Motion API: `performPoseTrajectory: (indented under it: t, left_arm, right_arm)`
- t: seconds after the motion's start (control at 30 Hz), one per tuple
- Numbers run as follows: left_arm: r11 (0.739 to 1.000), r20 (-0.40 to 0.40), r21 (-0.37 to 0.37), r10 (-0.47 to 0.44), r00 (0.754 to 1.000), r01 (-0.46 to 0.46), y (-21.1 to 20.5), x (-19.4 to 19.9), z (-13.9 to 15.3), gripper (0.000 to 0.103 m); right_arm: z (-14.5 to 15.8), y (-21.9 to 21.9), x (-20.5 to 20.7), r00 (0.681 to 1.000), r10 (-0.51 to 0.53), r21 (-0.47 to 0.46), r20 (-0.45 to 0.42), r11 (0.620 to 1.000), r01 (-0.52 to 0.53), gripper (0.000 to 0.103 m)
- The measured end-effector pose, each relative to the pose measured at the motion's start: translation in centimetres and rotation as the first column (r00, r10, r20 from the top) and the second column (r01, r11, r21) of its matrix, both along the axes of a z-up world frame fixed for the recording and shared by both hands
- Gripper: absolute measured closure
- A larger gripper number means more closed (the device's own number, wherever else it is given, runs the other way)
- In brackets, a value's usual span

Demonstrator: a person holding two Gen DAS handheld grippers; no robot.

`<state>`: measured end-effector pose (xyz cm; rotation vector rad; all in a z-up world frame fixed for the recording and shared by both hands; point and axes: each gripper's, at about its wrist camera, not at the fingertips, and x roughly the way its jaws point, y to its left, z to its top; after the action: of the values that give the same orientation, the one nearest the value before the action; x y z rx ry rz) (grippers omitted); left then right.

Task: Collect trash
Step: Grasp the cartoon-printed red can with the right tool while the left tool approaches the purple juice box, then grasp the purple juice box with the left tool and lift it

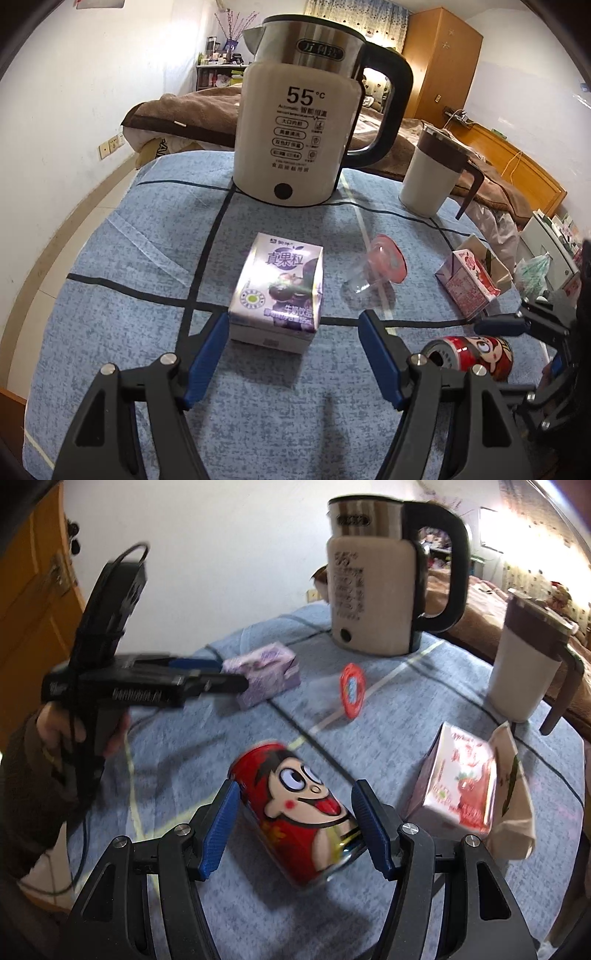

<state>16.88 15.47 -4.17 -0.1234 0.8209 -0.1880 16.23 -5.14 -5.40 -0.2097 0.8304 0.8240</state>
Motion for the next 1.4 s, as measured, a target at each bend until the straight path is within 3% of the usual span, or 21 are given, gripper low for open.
performPoseTrajectory:
  t: [0.27,0.53,0.73,1.1,1.27,1.4]
  left_arm:
    - [1.000,-0.005,-0.010,-0.003,1.000,0.003,-0.1,0.6,-0.3,0.029]
    - [0.998,0.010,0.058,0.028,1.000,-0.029,-0.7,1.6,-0.6,0.029]
    - [0.997,0.015,0.069,0.042,0.999,-0.043,-0.8,2.2,-0.9,0.029]
    - [0.999,0.026,0.046,0.020,0.999,-0.021,-1.1,2.5,-1.1,0.030]
    - [0.999,0.028,0.035,0.023,0.999,-0.024,-1.0,2.3,-1.0,0.035]
    - [0.999,0.024,0.035,0.026,0.999,-0.027,-1.0,2.0,-1.0,0.036]
  right_arm:
    - [-1.2,0.2,-1.0,1.000,-0.019,-0.050,-0.018,0.999,0.018,0.040]
    - [-2.2,1.0,-0.7,0.994,-0.103,-0.051,-0.043,0.994,0.101,0.040]
    - [-2.6,1.3,-0.5,0.990,-0.132,-0.058,-0.051,0.990,0.129,0.040]
    - [-2.7,1.2,-0.2,0.985,-0.160,-0.031,-0.063,0.987,0.158,0.042]
    - [-2.7,1.0,-0.1,0.984,-0.166,-0.019,-0.069,0.986,0.165,0.043]
    - [-2.6,1.0,-0.4,0.984,-0.167,-0.009,-0.069,0.986,0.167,0.048]
